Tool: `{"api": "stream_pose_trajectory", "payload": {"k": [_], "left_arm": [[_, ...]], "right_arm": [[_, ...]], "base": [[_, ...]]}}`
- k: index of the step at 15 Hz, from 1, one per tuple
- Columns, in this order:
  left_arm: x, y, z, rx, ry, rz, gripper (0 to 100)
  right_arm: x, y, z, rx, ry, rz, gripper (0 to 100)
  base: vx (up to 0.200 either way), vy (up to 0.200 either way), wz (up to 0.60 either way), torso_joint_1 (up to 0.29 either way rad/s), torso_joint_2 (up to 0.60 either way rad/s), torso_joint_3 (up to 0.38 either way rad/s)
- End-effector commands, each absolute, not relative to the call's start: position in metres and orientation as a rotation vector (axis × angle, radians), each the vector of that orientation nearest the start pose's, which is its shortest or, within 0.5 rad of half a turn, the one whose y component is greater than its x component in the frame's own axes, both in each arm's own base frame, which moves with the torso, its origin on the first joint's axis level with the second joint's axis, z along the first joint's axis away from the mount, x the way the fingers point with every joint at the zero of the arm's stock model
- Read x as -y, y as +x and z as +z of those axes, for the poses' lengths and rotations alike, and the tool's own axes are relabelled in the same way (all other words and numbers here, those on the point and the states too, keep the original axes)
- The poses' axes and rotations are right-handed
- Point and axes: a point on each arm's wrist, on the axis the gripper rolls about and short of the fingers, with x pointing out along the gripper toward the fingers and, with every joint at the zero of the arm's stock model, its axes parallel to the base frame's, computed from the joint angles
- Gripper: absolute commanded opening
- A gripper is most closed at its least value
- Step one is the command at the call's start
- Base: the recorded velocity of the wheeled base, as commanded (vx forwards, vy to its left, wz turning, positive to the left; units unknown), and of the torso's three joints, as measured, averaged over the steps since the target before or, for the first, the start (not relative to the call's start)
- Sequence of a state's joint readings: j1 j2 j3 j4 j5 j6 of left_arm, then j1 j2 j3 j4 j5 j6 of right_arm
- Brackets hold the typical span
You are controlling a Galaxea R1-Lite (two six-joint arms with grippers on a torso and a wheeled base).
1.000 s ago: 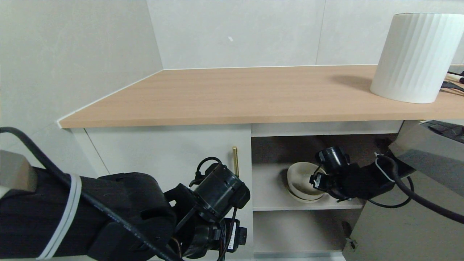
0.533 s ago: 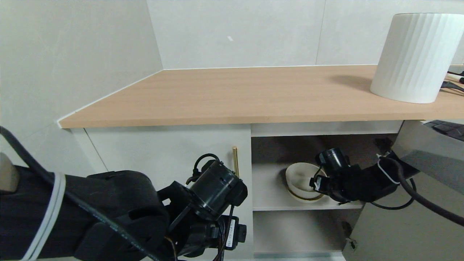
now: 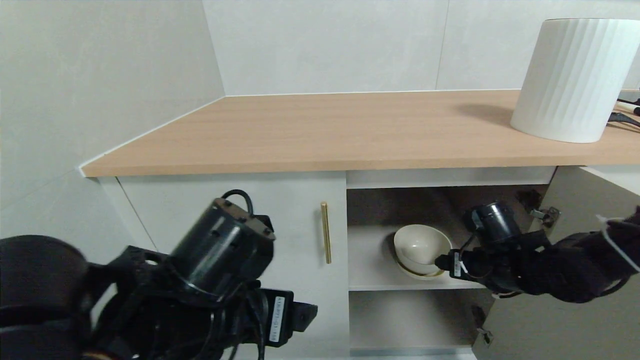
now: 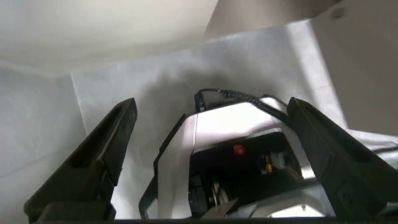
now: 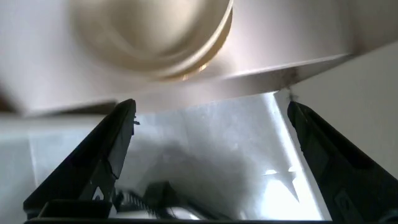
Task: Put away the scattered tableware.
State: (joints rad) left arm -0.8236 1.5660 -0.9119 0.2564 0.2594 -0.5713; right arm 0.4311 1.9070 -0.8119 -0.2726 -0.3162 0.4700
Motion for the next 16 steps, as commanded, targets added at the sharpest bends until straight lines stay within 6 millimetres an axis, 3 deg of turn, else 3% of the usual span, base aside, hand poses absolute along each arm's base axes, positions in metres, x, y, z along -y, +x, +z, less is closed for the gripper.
{"api": "stream_pose_trajectory", "payload": {"k": [1, 4, 6, 12, 16], "left_arm": [[0.138, 0.149, 0.194, -0.806, -0.109, -0.288, 100], [0.112, 0.157, 0.195, -0.694, -0.165, -0.218, 100], [0.101, 0.155, 0.196, -0.654, -0.194, -0.192, 100], [0.106, 0.166, 0.191, -0.64, -0.199, -0.175, 100], [0.106, 0.166, 0.191, -0.644, -0.199, -0.182, 100]], "right_arm": [[-0.101, 0.229, 0.147, -0.657, 0.115, 0.017, 100], [-0.085, 0.172, 0.184, -0.693, 0.101, 0.107, 100], [-0.077, 0.154, 0.193, -0.72, 0.129, 0.176, 100], [-0.081, 0.167, 0.178, -0.81, 0.118, 0.177, 100], [-0.08, 0.163, 0.181, -0.788, 0.117, 0.176, 100]], "base": [[0.0, 0.0, 0.0, 0.0, 0.0, 0.0], [0.0, 0.0, 0.0, 0.0, 0.0, 0.0], [0.0, 0.0, 0.0, 0.0, 0.0, 0.0], [0.0, 0.0, 0.0, 0.0, 0.0, 0.0], [0.0, 0.0, 0.0, 0.0, 0.0, 0.0]]}}
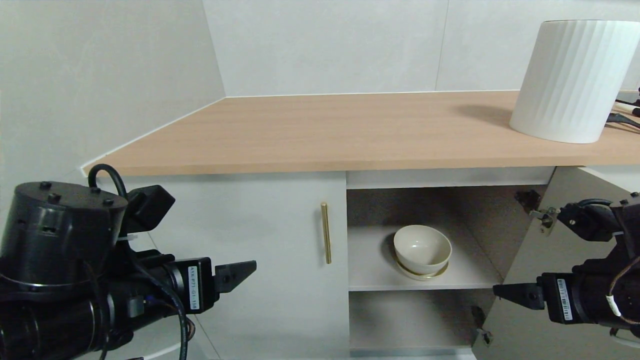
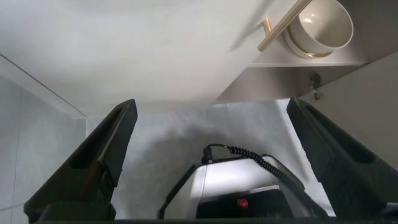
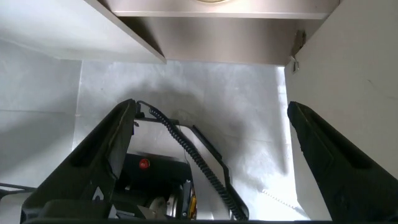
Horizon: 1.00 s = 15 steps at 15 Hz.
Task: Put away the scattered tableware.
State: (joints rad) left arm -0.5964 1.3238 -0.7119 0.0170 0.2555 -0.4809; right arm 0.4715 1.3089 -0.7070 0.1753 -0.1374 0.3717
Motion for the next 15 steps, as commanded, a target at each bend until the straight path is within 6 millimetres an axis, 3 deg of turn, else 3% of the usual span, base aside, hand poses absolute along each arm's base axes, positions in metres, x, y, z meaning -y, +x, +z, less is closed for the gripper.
{"api": "stream_pose_trajectory", "payload": {"k": [1, 15], "left_arm": [[0.106, 0.1661, 0.1905, -0.646, -0.198, -0.181, 100], [0.1081, 0.1681, 0.1831, -0.674, -0.179, -0.175, 100]], "right_arm": [[-0.0794, 0.162, 0.1825, -0.779, 0.115, 0.169, 100], [-0.0772, 0.1566, 0.1745, -0.802, 0.062, 0.18, 100]], "base": [[0.0, 0.0, 0.0, 0.0, 0.0, 0.0], [-0.2, 0.0, 0.0, 0.002, 0.0, 0.0]]}}
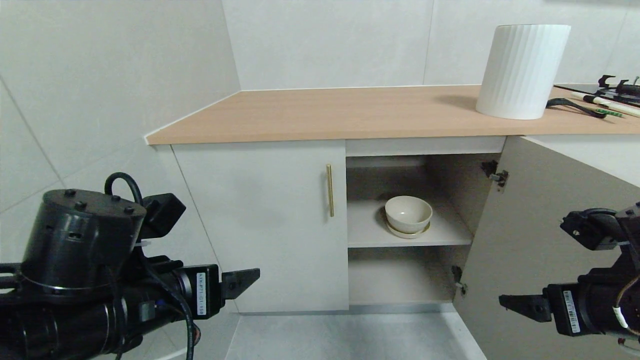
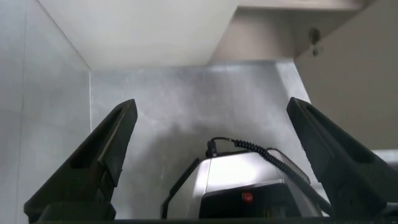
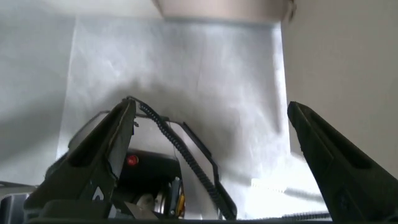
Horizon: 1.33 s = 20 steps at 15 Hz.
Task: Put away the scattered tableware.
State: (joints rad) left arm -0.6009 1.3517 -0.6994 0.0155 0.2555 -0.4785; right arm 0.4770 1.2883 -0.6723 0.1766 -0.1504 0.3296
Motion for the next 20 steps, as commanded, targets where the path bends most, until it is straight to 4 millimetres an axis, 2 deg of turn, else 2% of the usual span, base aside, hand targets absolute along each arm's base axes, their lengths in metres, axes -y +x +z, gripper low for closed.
{"api": "stream_pose_trajectory", "payload": {"k": [1, 7, 17, 20], "left_arm": [[0.108, 0.168, 0.183, -0.675, -0.178, -0.176, 100], [0.107, 0.167, 0.182, -0.673, -0.156, -0.18, 100], [0.108, 0.167, 0.181, -0.675, -0.148, -0.182, 100], [0.108, 0.168, 0.181, -0.676, -0.147, -0.18, 100]], "right_arm": [[-0.077, 0.156, 0.175, -0.8, 0.064, 0.179, 100], [-0.076, 0.154, 0.171, -0.815, 0.059, 0.176, 100], [-0.067, 0.14, 0.174, -0.787, 0.035, 0.132, 100], [-0.062, 0.132, 0.176, -0.806, -0.023, 0.131, 100]], "base": [[-0.2, 0.0, 0.0, 0.002, -0.01, 0.002], [-0.2, 0.0, 0.0, 0.004, 0.01, 0.0], [0.0, 0.0, 0.0, 0.0, 0.0, 0.0], [0.0, -0.2, 0.0, 0.001, 0.0, 0.001]]}}
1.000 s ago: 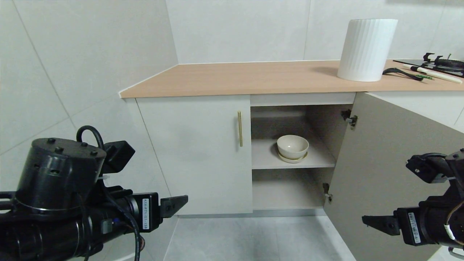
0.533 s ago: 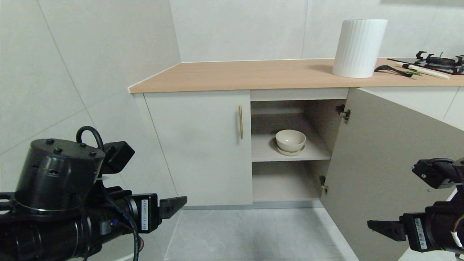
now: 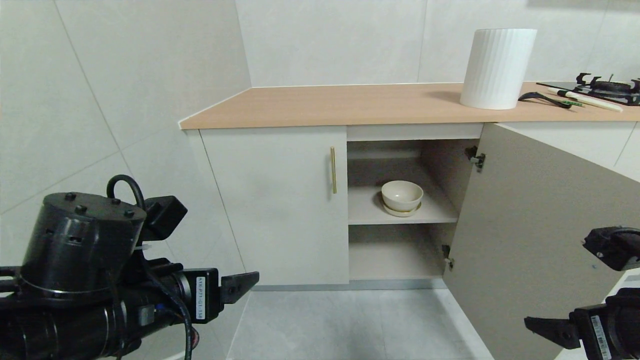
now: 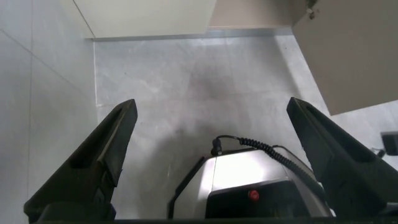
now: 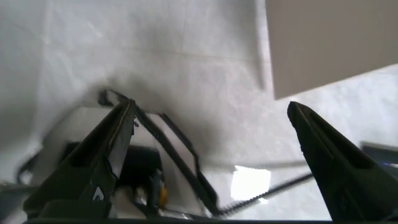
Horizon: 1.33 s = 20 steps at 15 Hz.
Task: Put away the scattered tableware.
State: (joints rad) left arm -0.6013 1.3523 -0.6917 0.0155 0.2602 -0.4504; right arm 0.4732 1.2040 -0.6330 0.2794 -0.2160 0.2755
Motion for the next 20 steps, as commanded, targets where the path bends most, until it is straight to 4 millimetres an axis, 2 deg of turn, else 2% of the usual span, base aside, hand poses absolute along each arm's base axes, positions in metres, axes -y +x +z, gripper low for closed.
{"api": "stream_pose_trajectory", "payload": {"k": [1, 6, 11, 13, 16, 20], "left_arm": [[0.108, 0.168, 0.181, -0.676, -0.147, -0.18, 100], [0.108, 0.168, 0.181, -0.678, -0.147, -0.181, 100], [0.108, 0.168, 0.179, -0.682, -0.145, -0.18, 100], [0.108, 0.168, 0.179, -0.683, -0.144, -0.179, 100], [0.108, 0.168, 0.179, -0.683, -0.144, -0.179, 100], [0.108, 0.167, 0.179, -0.685, -0.143, -0.179, 100]], "right_arm": [[-0.06, 0.13, 0.175, -0.818, -0.031, 0.126, 100], [-0.053, 0.121, 0.169, -0.908, -0.131, 0.101, 100], [-0.023, 0.115, 0.182, -0.847, -0.163, -0.025, 100], [-0.01, 0.115, 0.19, -0.812, -0.163, -0.102, 100], [0.003, 0.128, 0.198, -0.791, -0.102, -0.196, 100], [0.018, 0.166, 0.198, -0.66, 0.061, -0.312, 100]], "base": [[0.0, -0.2, 0.0, 0.007, 0.0, 0.007], [0.0, -0.2, 0.0, 0.003, 0.0, 0.0], [0.0, -0.2, 0.0, 0.0, 0.0, 0.003], [0.0, 0.0, 0.0, 0.0, 0.0, 0.0], [0.0, 0.0, 0.0, 0.0, 0.0, 0.0], [0.0, 0.0, 0.0, 0.0, 0.0, 0.0]]}}
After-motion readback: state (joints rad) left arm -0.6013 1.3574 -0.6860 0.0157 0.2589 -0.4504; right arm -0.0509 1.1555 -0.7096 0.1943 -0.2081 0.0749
